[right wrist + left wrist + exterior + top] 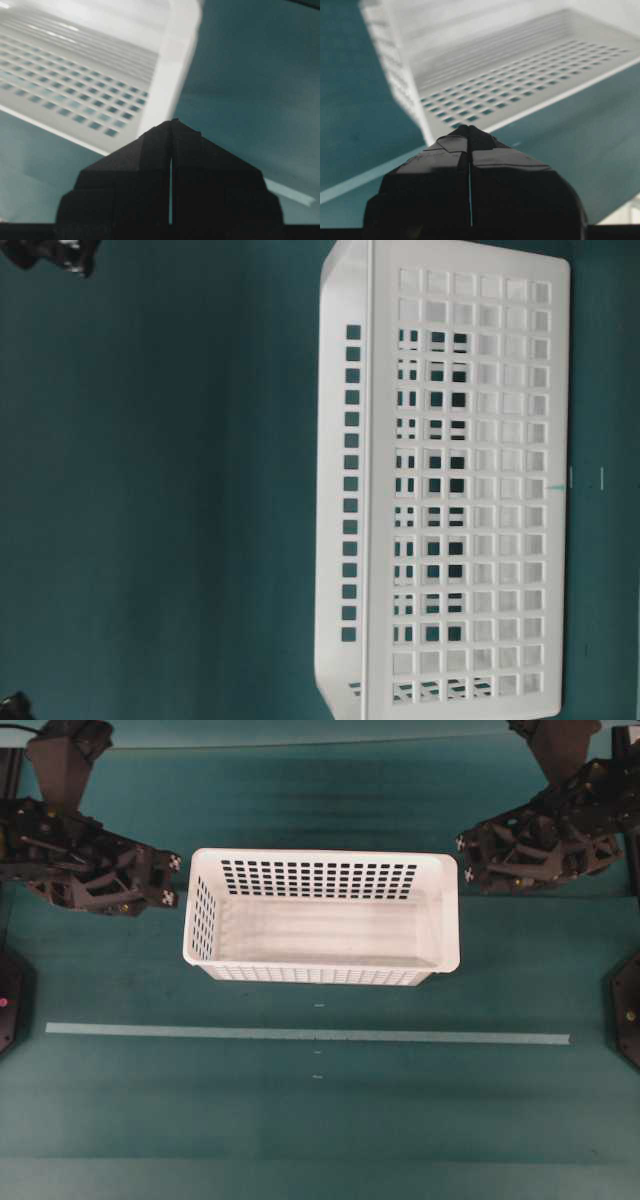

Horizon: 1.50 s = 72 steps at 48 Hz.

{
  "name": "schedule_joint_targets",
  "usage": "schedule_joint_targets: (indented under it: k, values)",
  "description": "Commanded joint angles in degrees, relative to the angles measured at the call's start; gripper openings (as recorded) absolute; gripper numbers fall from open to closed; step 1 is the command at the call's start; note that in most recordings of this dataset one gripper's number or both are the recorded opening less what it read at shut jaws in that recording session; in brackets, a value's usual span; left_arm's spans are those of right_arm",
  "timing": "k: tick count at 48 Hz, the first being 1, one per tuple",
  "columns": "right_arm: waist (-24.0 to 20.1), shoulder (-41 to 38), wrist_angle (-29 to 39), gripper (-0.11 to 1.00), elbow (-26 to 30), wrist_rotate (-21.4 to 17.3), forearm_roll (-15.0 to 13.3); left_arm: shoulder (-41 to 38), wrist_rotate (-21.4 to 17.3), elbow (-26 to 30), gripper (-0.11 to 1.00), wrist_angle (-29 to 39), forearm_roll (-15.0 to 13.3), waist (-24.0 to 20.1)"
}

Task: Lift the white basket with both hands.
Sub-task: 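Move both grippers inward toward the left and right short rims of the white basket, then lower both grippers over the basket's end walls and close on the rims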

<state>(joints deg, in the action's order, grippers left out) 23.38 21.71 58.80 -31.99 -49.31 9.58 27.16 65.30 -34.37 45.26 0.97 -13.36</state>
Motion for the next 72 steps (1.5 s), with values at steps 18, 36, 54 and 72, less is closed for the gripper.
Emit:
schedule_joint_targets:
  k: [18, 36, 54, 72]
  values:
    - [-0.3, -1.5, 0.8, 0.12, 1.0, -1.1, 0.6, -0.1, 0.3, 1.1, -0.06, 0.5, 0.4, -0.2]
    - [-0.5, -2.6, -3.3, 0.82, -0.9, -1.3, 1.1, -0.1, -0.4, 0.6, 0.14, -0.5, 0.4, -0.2]
    - [-1.2, -7.1, -8.5, 0.96, -1.3, -7.6, 1.1, -0.5, 1.7, -2.6, 0.97, -5.3, 0.4, -0.4]
    - [-2.7, -13.5, -12.7, 0.96, -1.9, -10.5, 0.9, -10.4, 4.9, -3.9, 0.95, -10.5, 0.4, -0.7]
